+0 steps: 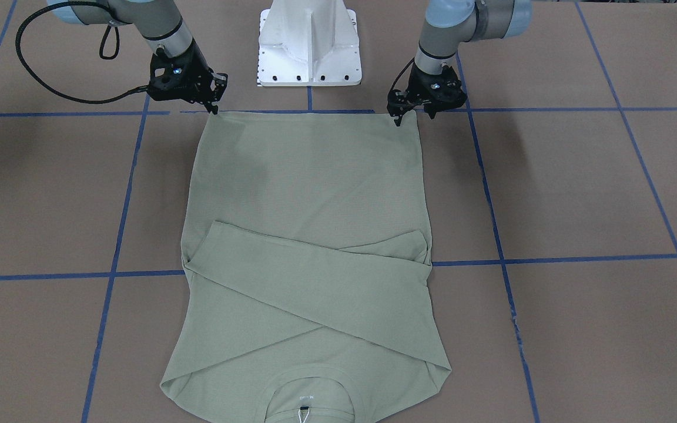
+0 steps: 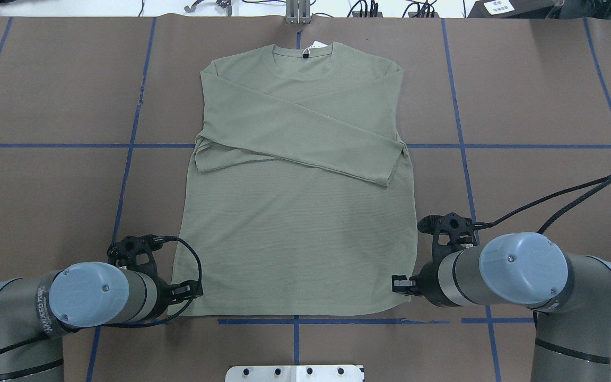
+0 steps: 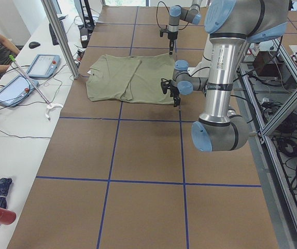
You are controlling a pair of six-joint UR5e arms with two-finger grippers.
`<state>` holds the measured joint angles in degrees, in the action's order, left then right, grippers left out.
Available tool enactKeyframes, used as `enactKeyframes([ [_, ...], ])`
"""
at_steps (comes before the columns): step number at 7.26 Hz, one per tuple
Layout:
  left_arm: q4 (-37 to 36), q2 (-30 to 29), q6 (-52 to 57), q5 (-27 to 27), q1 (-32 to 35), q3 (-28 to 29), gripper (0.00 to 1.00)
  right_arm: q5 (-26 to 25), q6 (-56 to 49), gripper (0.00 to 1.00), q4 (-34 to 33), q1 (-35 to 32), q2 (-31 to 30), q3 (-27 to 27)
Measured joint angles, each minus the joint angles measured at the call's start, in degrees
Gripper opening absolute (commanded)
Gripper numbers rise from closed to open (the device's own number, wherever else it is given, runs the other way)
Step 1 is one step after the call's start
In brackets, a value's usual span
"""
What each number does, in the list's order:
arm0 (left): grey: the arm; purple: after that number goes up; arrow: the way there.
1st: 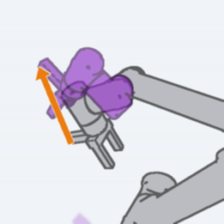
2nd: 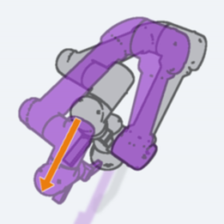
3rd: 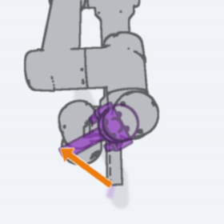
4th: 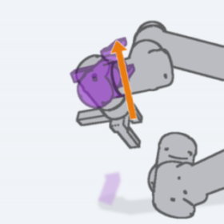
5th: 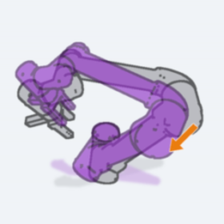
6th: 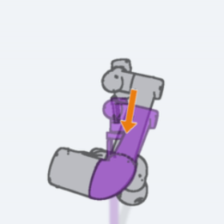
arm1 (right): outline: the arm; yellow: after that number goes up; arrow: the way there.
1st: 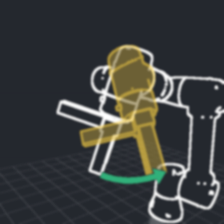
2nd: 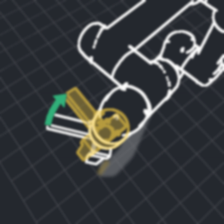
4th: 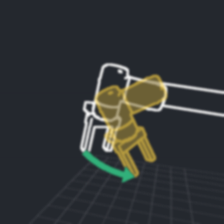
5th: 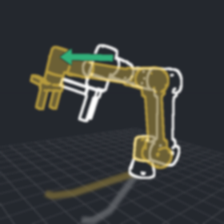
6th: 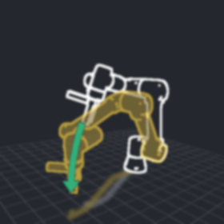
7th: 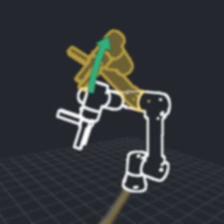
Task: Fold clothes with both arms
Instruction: 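Position both grippers at the hem corners nearest the robot and grasp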
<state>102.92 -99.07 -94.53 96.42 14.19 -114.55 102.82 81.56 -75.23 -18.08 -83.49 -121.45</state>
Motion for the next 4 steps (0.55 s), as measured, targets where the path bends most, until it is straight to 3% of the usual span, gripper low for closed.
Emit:
enactKeyframes([
  [1,0.0,-0.1,-0.2,0.0,-0.1,0.2,0.77,0.0,0.0,0.0,0.0,-0.1,0.0,0.0],
  [4,0.0,-0.4,-0.8,0.1,-0.2,0.3,0.15,0.2,-0.1,0.0,0.0,-0.7,0.0,0.0],
])
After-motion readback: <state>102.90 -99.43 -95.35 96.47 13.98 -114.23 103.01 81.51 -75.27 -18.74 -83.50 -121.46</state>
